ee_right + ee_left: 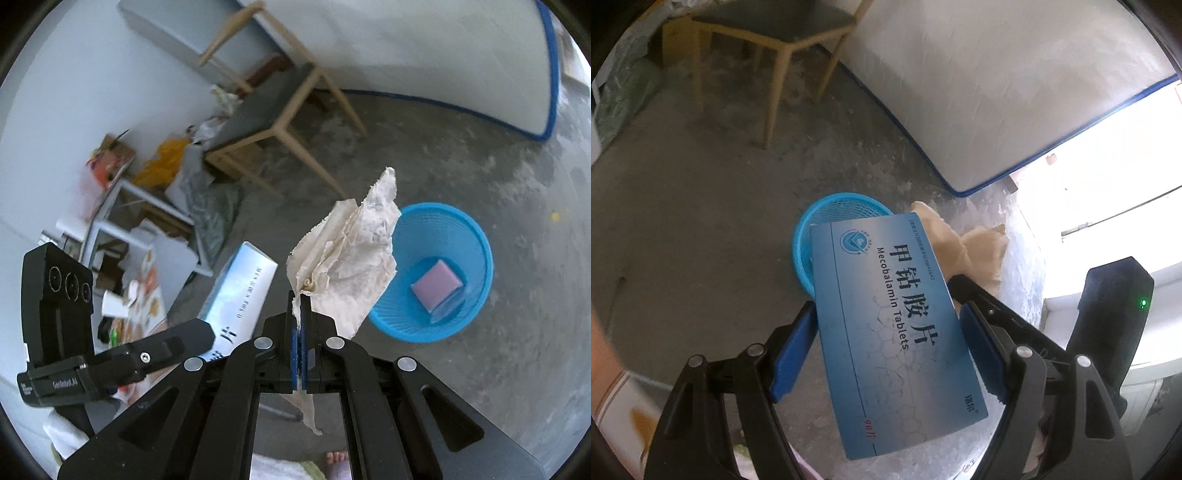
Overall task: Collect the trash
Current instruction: 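Carry the medicine box and brown paper to the wastebasket and release both, then grasp the snack wrapper with the left tool while the right tool grasps the clear cup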
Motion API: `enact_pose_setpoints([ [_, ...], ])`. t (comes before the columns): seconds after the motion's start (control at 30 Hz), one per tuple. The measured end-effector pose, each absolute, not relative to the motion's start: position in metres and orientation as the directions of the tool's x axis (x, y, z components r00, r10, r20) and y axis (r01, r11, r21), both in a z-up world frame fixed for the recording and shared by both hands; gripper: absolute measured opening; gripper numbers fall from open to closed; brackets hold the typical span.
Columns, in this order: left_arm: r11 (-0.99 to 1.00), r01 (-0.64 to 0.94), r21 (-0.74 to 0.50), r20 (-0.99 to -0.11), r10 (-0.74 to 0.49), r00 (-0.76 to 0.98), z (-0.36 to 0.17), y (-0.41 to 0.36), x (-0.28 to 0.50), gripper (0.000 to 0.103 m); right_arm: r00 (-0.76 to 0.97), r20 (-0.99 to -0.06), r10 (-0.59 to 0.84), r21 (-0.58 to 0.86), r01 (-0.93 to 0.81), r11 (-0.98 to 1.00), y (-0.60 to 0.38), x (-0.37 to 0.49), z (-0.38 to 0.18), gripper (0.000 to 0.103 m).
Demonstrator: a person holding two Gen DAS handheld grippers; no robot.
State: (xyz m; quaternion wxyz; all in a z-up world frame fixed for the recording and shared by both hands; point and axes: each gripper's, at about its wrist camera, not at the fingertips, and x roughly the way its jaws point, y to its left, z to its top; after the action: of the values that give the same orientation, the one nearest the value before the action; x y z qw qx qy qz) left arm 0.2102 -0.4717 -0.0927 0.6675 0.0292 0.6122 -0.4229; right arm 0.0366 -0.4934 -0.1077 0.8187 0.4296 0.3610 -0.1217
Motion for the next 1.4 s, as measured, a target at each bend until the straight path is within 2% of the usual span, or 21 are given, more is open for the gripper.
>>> enact_pose_setpoints([
  [0.13, 0.665, 0.583, -0.466, -0.854, -0.509, -0.102, -0.119, -0.512, 0.227, 0.078, 0.702, -0.704, 0.104, 0.631, 0.551, 0.547, -0.522, 0.046, -0.133, 0.007],
  [0.17, 0.672, 0.577, -0.465, -0.855, -0.509, -0.096, -0.125, -0.520, 0.230, 0.078, 0.700, -0.708, 0.096, 0.633, 0.568, 0.526, -0.530, 0.047, -0.141, 0.017],
  [0.2, 0.677, 0.572, -0.463, -0.858, -0.505, -0.095, -0.131, -0.528, 0.233, 0.080, 0.695, -0.713, 0.091, 0.633, 0.583, 0.509, -0.536, 0.047, -0.147, 0.036],
  [0.23, 0.681, 0.570, -0.461, -0.860, -0.501, -0.096, -0.132, -0.530, 0.233, 0.081, 0.688, -0.721, 0.078, 0.627, 0.602, 0.494, -0.543, 0.048, -0.154, 0.043],
  [0.27, 0.683, 0.568, -0.458, -0.862, -0.498, -0.096, -0.135, -0.536, 0.232, 0.081, 0.679, -0.731, 0.061, 0.615, 0.618, 0.490, -0.546, 0.047, -0.157, 0.045],
  [0.4, 0.656, 0.589, -0.473, -0.847, -0.523, -0.098, -0.131, -0.538, 0.225, 0.081, 0.646, -0.763, 0.029, 0.573, 0.655, 0.492, -0.551, 0.041, -0.166, 0.045],
  [0.83, 0.541, 0.691, -0.479, -0.736, -0.676, 0.019, -0.054, -0.480, 0.199, 0.081, 0.686, -0.728, -0.015, 0.569, 0.616, 0.545, -0.537, 0.003, -0.142, 0.046],
  [1.07, 0.532, 0.718, -0.448, -0.658, -0.740, 0.138, 0.008, -0.394, 0.175, 0.081, 0.703, -0.711, 0.018, 0.551, 0.541, 0.635, -0.500, 0.002, -0.108, 0.046],
  [1.17, 0.568, 0.718, -0.401, -0.641, -0.735, 0.223, 0.032, -0.346, 0.164, 0.081, 0.716, -0.697, 0.040, 0.541, 0.489, 0.684, -0.478, 0.008, -0.083, 0.048],
  [1.4, 0.651, 0.691, -0.313, -0.648, -0.679, 0.346, 0.049, -0.243, 0.141, 0.081, 0.749, -0.649, 0.137, 0.532, 0.317, 0.785, -0.409, 0.034, -0.027, 0.053],
])
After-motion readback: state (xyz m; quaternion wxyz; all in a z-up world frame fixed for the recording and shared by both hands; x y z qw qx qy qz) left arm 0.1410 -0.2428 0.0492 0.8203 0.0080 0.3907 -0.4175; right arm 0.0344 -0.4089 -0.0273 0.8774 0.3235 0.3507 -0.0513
